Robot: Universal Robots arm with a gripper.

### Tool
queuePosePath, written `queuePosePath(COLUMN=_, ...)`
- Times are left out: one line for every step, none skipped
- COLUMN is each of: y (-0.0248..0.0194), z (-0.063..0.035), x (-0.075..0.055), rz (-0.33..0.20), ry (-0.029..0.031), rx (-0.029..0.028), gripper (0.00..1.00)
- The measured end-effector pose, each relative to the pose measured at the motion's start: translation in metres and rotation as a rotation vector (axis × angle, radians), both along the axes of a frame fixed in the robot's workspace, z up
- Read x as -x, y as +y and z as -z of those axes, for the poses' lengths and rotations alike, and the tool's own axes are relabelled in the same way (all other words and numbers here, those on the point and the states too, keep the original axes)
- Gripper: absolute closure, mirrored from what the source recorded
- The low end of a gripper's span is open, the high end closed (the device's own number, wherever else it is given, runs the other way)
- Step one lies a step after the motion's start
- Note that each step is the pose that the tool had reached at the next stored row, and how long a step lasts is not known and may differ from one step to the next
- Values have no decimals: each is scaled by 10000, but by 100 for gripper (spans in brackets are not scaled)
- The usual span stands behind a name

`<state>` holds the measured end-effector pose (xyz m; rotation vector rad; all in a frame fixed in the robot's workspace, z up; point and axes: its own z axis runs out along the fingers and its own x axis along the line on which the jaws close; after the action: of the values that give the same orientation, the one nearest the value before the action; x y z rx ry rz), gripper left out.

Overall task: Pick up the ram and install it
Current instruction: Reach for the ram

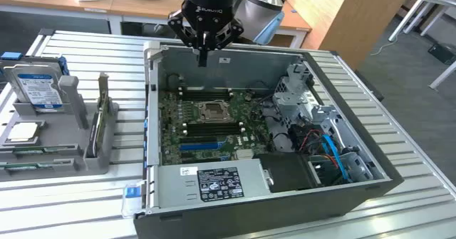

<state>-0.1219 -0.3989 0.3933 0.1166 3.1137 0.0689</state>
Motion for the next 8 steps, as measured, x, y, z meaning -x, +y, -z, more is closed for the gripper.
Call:
queuePosePath(y=0, z=0, x=0, rz=0, ry=0, rx=0, gripper=89)
queuePosePath(y=0, z=0, x=0, rz=0, ry=0, rx=0, gripper=89)
queuePosePath(y=0, z=0, x=0, rz=0, ry=0, rx=0, gripper=89)
queuePosePath(y=0, z=0, x=0, rz=0, ry=0, rx=0, gripper=89)
queuePosePath(y=0, z=0, x=0, rz=0, ry=0, rx=0, gripper=89)
queuePosePath(y=0, z=0, x=0, rz=0, ry=0, rx=0, gripper=89)
queuePosePath(y=0, z=0, x=0, rz=0, ry=0, rx=0, gripper=89)
queuePosePath(y=0, z=0, x=0, rz=0, ry=0, rx=0, gripper=89)
